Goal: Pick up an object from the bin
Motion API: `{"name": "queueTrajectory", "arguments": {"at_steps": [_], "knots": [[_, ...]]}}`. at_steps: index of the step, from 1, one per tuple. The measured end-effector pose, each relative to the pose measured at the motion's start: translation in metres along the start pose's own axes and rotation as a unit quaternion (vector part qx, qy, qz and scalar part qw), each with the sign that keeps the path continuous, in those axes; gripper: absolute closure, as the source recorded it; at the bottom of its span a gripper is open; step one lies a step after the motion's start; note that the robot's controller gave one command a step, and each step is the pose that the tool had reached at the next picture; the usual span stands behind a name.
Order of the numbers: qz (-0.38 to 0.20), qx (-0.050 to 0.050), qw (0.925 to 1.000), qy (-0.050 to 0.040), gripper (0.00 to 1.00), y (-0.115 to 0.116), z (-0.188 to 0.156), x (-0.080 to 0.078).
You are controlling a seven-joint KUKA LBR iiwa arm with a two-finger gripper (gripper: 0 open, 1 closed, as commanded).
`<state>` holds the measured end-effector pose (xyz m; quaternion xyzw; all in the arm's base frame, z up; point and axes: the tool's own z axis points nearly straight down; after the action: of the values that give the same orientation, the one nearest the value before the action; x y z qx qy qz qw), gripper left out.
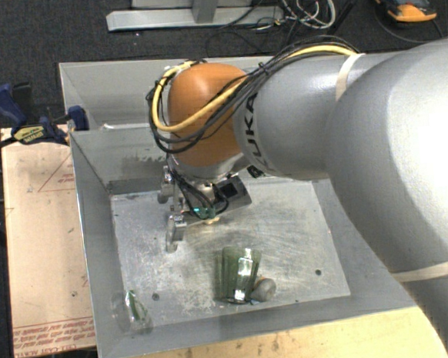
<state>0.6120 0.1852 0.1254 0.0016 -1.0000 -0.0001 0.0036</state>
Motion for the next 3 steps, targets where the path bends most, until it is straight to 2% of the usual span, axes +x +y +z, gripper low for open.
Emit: {"name": "queueTrajectory", "arguments": {"at_steps": [1, 2, 3], "knots": [[0.002, -0.001, 1.0, -0.0038, 0.0, -0.001, -0.005, -0.002], [-0.03, -0.002, 0.9995, -0.0062, 0.0, -0.01, 0.005, -0.009], [-0.084, 0.001, 0.9964, -0.0065, 0.0, -0.078, -0.006, -0.041]]}}
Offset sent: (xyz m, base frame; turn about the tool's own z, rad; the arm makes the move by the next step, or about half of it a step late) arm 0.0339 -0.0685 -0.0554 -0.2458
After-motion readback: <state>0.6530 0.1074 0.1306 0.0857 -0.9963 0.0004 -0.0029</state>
